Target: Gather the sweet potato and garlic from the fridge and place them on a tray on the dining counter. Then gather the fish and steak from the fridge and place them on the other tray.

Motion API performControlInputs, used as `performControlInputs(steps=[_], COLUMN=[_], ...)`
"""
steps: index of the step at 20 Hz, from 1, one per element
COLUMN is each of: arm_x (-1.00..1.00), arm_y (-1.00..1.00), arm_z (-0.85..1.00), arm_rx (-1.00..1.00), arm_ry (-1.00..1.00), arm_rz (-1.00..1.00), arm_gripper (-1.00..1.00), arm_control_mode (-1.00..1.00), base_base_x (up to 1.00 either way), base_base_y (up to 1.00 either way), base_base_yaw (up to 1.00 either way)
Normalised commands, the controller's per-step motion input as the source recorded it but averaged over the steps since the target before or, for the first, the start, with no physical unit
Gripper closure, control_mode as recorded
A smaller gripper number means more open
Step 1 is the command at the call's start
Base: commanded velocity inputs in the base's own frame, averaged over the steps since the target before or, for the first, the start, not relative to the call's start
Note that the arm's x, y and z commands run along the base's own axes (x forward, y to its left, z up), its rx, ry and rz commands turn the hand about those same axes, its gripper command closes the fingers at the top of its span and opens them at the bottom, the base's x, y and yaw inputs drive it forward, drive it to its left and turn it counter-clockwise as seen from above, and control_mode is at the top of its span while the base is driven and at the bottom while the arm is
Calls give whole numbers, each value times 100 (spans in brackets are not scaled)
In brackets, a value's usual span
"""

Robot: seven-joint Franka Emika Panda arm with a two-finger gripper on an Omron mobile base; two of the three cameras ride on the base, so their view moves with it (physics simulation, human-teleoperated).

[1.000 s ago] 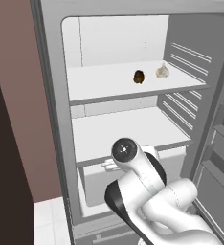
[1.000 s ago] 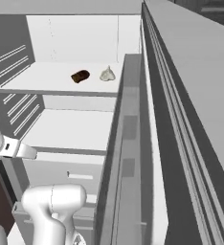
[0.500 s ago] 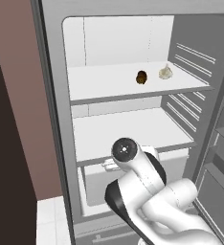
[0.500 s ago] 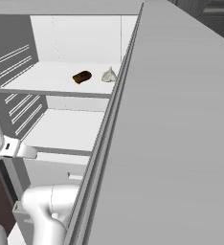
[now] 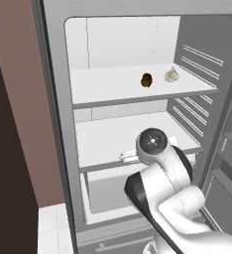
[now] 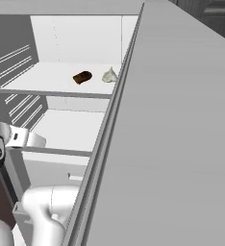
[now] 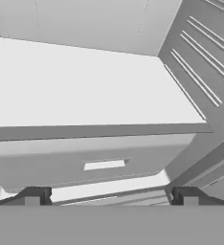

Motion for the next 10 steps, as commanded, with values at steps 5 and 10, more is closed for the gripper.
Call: performControlInputs(steps=[5, 10], arm_x=[-1, 1], arm_y=[-39, -31], arm_z=[72, 75], arm_rx=[1, 3], arm_ry=[-15, -12], arm_rz=[4, 4], arm_gripper=[-100, -100], arm_control_mode=[-100, -100], base_base_x=[0, 0], base_base_y=[0, 0], base_base_yaw=[0, 0])
